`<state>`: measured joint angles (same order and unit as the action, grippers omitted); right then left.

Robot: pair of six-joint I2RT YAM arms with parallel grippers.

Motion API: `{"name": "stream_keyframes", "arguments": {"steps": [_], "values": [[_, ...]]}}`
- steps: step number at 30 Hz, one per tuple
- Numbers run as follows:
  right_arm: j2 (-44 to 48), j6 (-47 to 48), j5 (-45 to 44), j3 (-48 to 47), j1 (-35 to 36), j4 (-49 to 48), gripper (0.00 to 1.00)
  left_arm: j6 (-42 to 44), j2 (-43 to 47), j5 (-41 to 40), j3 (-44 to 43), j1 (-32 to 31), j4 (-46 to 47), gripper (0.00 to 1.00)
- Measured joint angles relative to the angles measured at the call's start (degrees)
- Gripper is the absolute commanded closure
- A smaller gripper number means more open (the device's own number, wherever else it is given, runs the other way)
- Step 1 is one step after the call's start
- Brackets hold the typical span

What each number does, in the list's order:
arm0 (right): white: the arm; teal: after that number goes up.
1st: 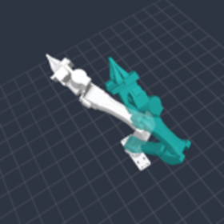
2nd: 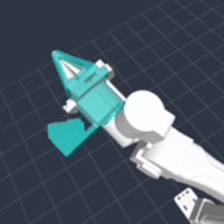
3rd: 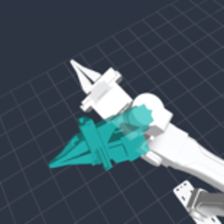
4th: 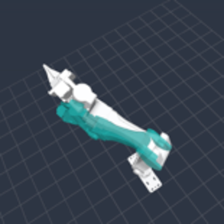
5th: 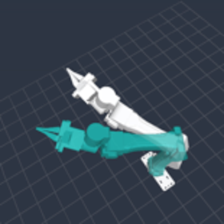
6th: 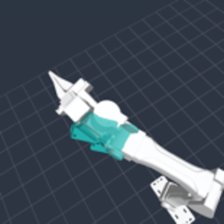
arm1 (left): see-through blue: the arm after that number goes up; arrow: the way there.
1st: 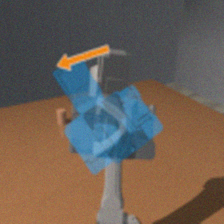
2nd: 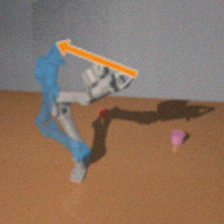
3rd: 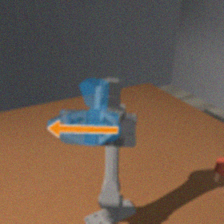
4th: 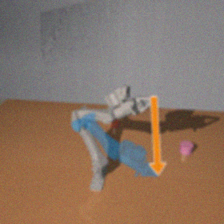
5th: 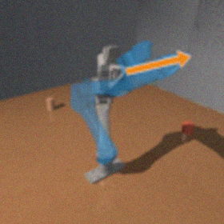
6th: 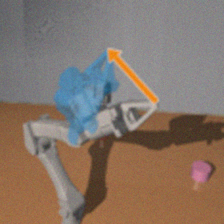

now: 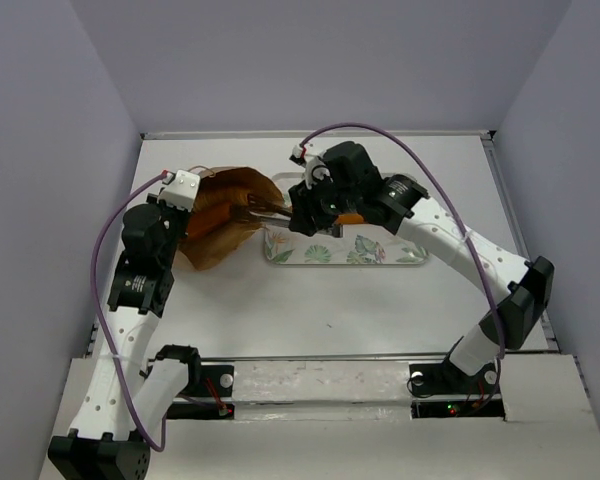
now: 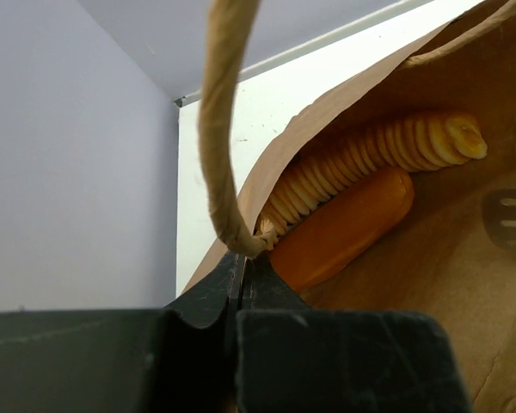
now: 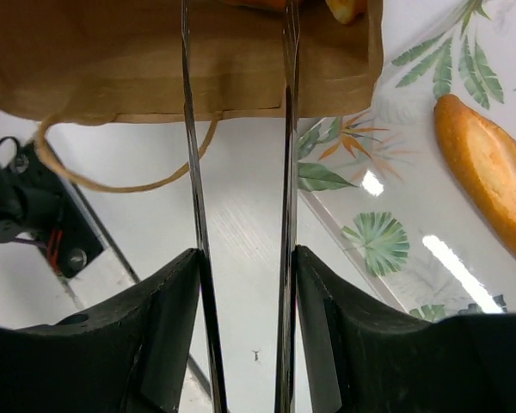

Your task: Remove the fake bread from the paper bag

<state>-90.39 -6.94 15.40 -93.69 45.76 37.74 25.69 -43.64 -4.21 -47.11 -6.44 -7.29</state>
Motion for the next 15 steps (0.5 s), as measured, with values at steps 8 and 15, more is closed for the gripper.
{"name": "stream_keyframes", "arguments": {"steps": [8, 15], "values": [[-9.44, 0.48, -10.82, -7.56, 2.40, 0.85, 0.49, 1.33, 1.42, 1.16, 0.76, 0.00, -0.22, 1.00], [-11.19, -0.72, -19.12, -10.99, 2.75, 1.16, 0.48, 1.95, 1.84, 2.56, 1.20, 0.00, -0.39, 1.00]]}}
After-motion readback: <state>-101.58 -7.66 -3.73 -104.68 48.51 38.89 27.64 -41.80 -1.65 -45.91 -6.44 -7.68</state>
